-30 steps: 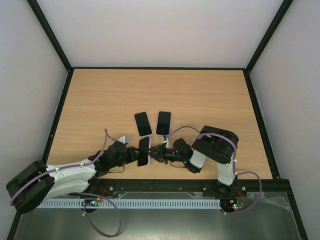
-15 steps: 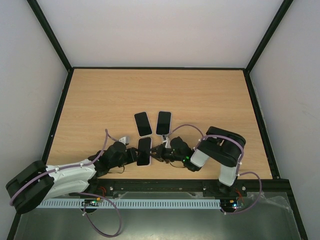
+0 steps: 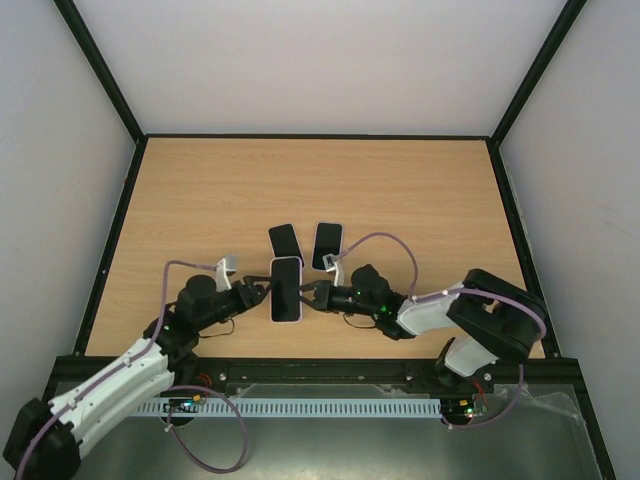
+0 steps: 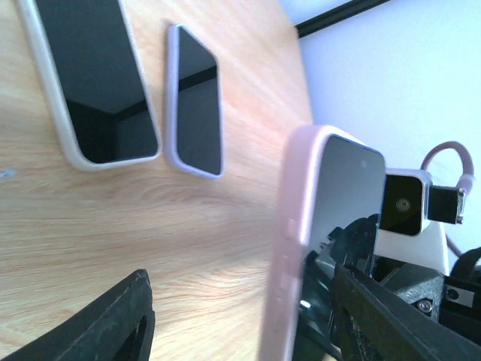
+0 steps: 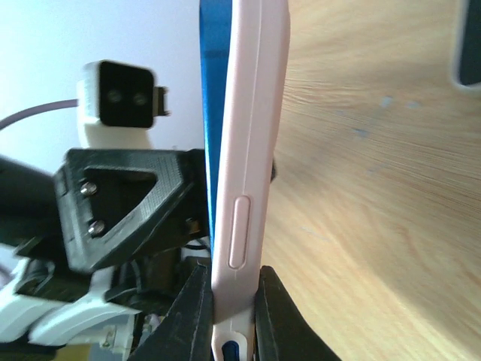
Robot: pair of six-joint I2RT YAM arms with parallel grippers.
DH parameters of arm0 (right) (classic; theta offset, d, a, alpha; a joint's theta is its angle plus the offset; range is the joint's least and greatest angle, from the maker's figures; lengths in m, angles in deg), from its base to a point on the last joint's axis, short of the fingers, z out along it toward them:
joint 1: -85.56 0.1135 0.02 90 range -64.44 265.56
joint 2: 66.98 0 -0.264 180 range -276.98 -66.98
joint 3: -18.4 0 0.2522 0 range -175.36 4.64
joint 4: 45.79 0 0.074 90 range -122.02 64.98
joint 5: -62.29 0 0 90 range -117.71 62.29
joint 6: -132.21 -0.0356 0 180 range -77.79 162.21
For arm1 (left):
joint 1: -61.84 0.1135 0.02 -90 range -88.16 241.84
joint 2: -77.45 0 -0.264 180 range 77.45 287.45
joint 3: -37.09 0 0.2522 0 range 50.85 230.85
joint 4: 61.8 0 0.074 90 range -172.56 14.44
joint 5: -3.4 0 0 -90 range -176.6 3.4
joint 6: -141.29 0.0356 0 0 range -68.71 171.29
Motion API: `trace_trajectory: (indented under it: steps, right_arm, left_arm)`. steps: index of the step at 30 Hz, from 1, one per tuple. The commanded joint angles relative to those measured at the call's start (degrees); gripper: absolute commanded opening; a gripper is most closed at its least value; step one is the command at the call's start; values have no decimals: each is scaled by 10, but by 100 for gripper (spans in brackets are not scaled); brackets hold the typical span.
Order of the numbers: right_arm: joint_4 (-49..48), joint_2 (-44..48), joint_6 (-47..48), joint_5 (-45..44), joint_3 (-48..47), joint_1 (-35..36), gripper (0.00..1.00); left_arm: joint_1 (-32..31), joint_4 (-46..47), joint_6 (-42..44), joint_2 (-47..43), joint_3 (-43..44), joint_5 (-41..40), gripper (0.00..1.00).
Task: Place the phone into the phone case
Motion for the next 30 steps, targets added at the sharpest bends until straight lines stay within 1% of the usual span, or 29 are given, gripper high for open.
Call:
trace_trajectory:
  steps: [1,5,8,10,12,16,19,23,30]
  right_arm:
    - [-36,89,55,21,14,0,7]
    - [12,159,92,8,21,0,7]
    - [8,194,97,3,30,2,7]
    - [3,206,84,-13,33,3,7]
    - [-3,209,74,-18,33,5,7]
    - [-46,201,43,-21,38,8,6]
    - [-61,193,30,-19,38,9,6]
    - [-66,191,28,-24,36,9,6]
    - [-74,177,21,-24,36,9,6]
  left_arm:
    - [30,-47,23,-41,37,110,66]
    - [31,-21,32,-50,46,162,66]
    - [31,39,19,-50,38,207,66]
    - [31,89,0,-48,30,227,65]
    - [31,130,-17,-48,21,237,62]
    - [30,194,-35,-45,-2,245,53]
    - [31,213,-34,-34,-13,248,48]
    - [31,222,-24,-18,-15,253,38]
    - [30,250,-19,-3,-15,263,34]
